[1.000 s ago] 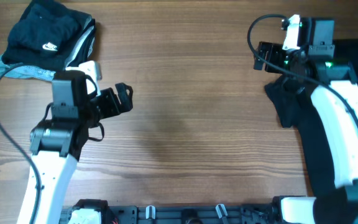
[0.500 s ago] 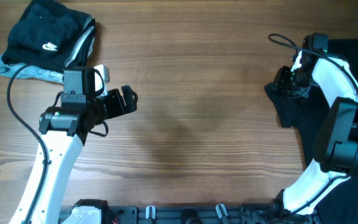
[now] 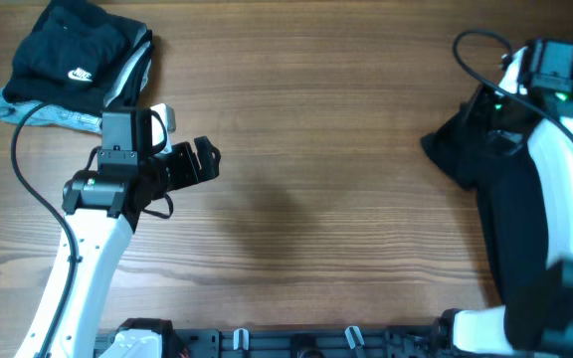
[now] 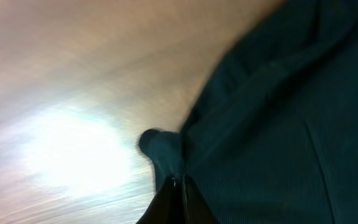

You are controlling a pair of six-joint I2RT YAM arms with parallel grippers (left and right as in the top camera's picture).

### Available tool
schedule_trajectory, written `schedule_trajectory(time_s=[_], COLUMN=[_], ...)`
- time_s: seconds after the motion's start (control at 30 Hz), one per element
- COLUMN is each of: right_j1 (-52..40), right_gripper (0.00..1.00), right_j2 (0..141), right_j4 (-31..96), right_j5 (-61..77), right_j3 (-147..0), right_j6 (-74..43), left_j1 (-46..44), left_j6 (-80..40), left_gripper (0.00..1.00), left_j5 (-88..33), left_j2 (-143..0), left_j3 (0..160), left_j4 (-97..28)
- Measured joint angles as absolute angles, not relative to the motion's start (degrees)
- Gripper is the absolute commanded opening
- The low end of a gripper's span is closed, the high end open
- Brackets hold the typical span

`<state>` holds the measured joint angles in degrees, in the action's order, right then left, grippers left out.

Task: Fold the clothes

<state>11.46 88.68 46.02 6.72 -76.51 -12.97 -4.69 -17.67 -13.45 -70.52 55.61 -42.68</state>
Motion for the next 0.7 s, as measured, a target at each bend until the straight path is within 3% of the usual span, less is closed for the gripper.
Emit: schedule_trajectory(time_s=[0.13, 0.27, 0.37, 0.47, 0.53, 0.7], right_j1=[9.7, -8.8, -27.8, -38.5, -38.2, -28.9], right_gripper=[0.04, 0.05, 0.3, 0.52, 0.61, 0.72], right_j2=[75.2, 70.0, 70.7, 70.8, 70.5, 63.4], right_j4=[46.1, 48.9, 50.6, 50.6, 50.6, 50.0], right_j5=[17.3, 25.0, 25.8, 19.2, 11.5, -1.6], right_j3=[-76.5, -76.5, -76.5, -76.5, -76.5, -76.5], right_j6=[-12.7, -13.7, -14.6, -17.3, -20.4, -25.5], left_j1=[-4.7, -4.2, -3.2, -2.8, -2.9, -10.3], left_j6=[-17.7, -17.6, -17.6, -17.2, -16.8, -12.8], left_gripper=[1.0, 1.0, 1.0, 1.0, 1.0, 1.0], left_j5=[-14.9, -15.2, -15.2, -14.9, -15.0, -15.6], left_j2=[-70.4, -66.5, -62.3, -60.1, -60.1, -66.7], left_j3=[56.6, 62.3, 65.1, 65.2, 65.2, 65.3], left_j4=[-41.6, -41.6, -41.4, -41.4, -41.6, -41.5])
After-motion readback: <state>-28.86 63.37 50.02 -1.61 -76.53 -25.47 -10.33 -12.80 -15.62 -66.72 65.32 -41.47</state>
